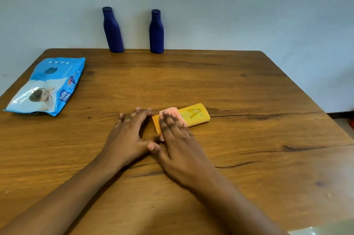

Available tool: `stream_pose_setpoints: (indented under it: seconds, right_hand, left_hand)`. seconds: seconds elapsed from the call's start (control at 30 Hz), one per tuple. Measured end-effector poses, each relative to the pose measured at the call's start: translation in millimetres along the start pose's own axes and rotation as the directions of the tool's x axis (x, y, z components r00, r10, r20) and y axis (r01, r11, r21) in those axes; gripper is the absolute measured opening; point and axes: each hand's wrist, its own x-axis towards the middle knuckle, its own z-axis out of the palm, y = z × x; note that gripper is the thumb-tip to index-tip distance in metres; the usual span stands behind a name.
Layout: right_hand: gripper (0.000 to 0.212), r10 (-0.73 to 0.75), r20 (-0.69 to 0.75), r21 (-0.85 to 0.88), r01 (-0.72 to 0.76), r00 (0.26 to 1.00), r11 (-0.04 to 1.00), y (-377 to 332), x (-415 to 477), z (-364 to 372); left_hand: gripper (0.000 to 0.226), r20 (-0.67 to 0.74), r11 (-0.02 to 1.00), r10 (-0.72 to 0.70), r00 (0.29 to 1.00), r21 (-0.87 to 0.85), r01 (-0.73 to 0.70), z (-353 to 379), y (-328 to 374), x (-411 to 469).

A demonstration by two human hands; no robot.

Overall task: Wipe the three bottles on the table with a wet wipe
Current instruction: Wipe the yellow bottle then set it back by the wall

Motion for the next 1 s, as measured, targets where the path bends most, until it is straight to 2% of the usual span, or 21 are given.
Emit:
stream_pose_setpoints:
  seconds: [0.17, 0.2, 0.3, 0.37, 0.5, 0.53, 0.6, 0.67, 0.73, 0.83, 0.87, 1.0]
  right_hand:
    - [0.078, 0.215, -0.097, -0.059, -0.222, 0.972, 0.973, 44.6, 7.7, -17.7]
    - [0.079, 0.195, -0.090, -0.029, -0.198, 0.977, 0.980, 35.9, 9.6, -15.1]
    - [0.078, 0.009, 0.008, 0.016, -0.009, 1.000, 1.000, -3.8, 3.6, 0.0]
    - [0.077, -0.007, 0.015, -0.011, 0.007, 1.000, 1.000, 4.3, 0.0, -3.4]
    - [0.085, 0.237, -0.101, -0.122, -0.248, 0.966, 0.961, 52.8, 10.8, -22.9]
    - [0.087, 0.240, -0.098, -0.101, -0.250, 0.966, 0.963, 47.4, 13.7, -21.8]
    - [0.088, 0.105, -0.053, -0.050, -0.108, 0.993, 0.993, 17.6, 14.3, -8.6]
    - [0.086, -0.019, 0.011, -0.047, 0.019, 1.000, 0.999, -5.0, 7.6, 2.4]
    - [0.083, 0.000, 0.004, -0.058, 0.000, 1.000, 0.998, 11.1, 6.3, -1.5]
    - [0.084, 0.182, -0.067, -0.149, -0.190, 0.981, 0.970, 47.9, 11.1, -18.2]
    - [0.085, 0.195, -0.069, -0.150, -0.203, 0.978, 0.968, 47.5, 12.9, -18.9]
    - [0.080, -0.039, 0.028, -0.047, 0.040, 0.999, 0.998, 0.2, 11.4, -1.1]
  left_hand:
    - [0.086, -0.031, 0.998, 0.018, 0.999, 0.062, -0.016, 5.2, -0.4, 2.5]
    - [0.088, -0.030, 0.998, 0.021, 0.999, 0.058, -0.019, 5.6, -0.7, 2.8]
    - [0.093, -0.012, 1.000, 0.006, 1.000, 0.016, -0.005, 3.6, -3.4, 2.7]
    - [0.094, -0.011, 1.000, 0.012, 1.000, 0.006, -0.012, 3.5, -4.2, 2.2]
    - [0.074, -0.043, 0.999, 0.004, 0.999, 0.047, -0.002, 6.5, -0.2, 3.7]
    - [0.077, -0.039, 0.999, 0.003, 0.999, 0.049, -0.001, 6.2, 0.5, 3.7]
    - [0.088, -0.019, 1.000, 0.003, 1.000, 0.022, -0.002, 4.1, 0.1, 3.1]
    - [0.088, -0.016, 1.000, -0.009, 1.000, -0.001, 0.009, 2.2, -1.7, 2.8]
    - [0.081, -0.030, 1.000, -0.003, 1.000, -0.002, 0.003, 3.9, -3.8, 2.7]
    - [0.079, -0.063, 0.999, 0.021, 0.998, 0.041, -0.019, 8.2, -4.3, 5.0]
    - [0.077, -0.058, 0.999, 0.019, 0.998, 0.045, -0.016, 8.7, -4.3, 5.1]
    - [0.083, -0.050, 1.000, 0.009, 0.999, 0.030, -0.007, 6.0, -1.9, 3.2]
